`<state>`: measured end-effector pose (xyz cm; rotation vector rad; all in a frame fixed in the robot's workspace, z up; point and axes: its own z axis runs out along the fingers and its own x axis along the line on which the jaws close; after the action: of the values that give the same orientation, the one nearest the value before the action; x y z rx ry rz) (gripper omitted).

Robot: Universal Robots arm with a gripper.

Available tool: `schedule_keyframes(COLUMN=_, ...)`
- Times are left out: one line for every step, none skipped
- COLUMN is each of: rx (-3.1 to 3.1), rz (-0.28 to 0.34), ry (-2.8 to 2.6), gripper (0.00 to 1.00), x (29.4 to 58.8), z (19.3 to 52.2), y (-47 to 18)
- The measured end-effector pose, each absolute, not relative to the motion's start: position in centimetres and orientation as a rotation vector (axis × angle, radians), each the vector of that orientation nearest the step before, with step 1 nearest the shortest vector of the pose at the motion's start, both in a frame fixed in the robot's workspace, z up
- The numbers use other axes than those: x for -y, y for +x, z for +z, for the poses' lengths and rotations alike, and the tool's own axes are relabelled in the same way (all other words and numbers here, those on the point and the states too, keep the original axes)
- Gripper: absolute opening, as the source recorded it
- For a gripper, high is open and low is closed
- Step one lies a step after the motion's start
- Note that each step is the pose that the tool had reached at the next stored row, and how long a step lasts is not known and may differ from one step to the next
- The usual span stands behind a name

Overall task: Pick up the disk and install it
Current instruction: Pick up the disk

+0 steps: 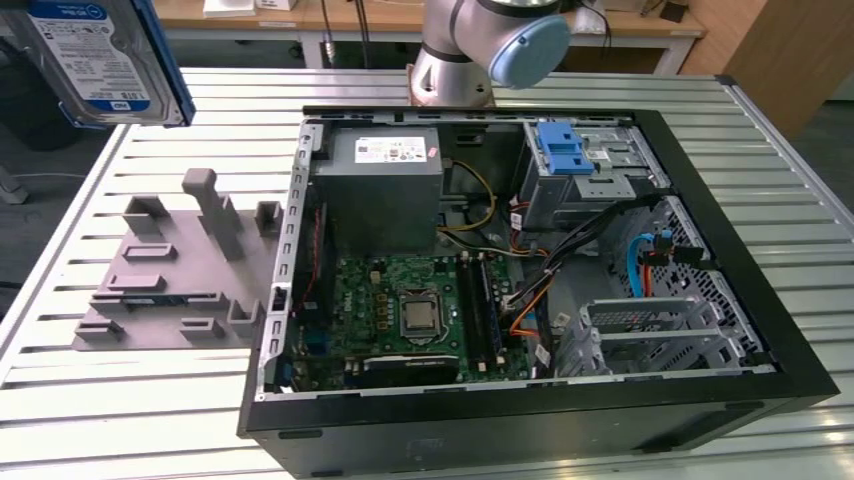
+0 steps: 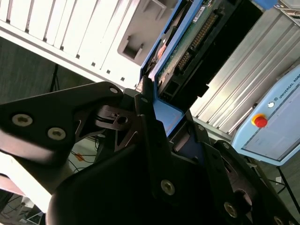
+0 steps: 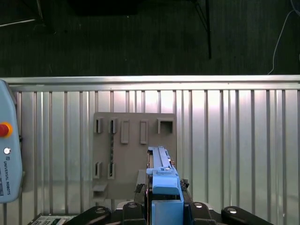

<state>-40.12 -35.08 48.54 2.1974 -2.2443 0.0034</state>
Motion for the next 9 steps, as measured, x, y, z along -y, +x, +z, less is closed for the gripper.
schedule_keyframes(rx=2.244, rz=0.003, ry=2.197, gripper=0.36, x=35.08, z=48.54, y=-40.07)
schedule_keyframes(rx=2.244, rz=0.003, ry=2.197, gripper=0.36, x=35.08, z=48.53, y=-40.02)
schedule_keyframes(rx=2.244, rz=0.003, ry=2.197, gripper=0.36, x=35.08, z=48.53, y=-39.97)
schedule_keyframes(rx=2.244, rz=0.003, ry=2.197, gripper=0.36, x=35.08, z=48.53, y=-39.93)
schedule_keyframes(rx=2.244, rz=0.003, ry=2.197, gripper=0.36, x=35.08, z=48.52, y=-39.88)
schedule_keyframes(rx=2.244, rz=0.003, ry=2.197, gripper=0.36, x=35.08, z=48.52, y=-39.84)
schedule_keyframes(rx=2.244, rz=0.003, ry=2.197, gripper=0.36, x=35.08, z=48.52, y=-39.79)
schedule_keyframes(rx=2.244, rz=0.003, ry=2.197, gripper=0.36, x=35.08, z=48.52, y=-39.73)
schedule_keyframes(rx=2.244, rz=0.003, ry=2.197, gripper=0.36, x=35.08, z=48.52, y=-39.67)
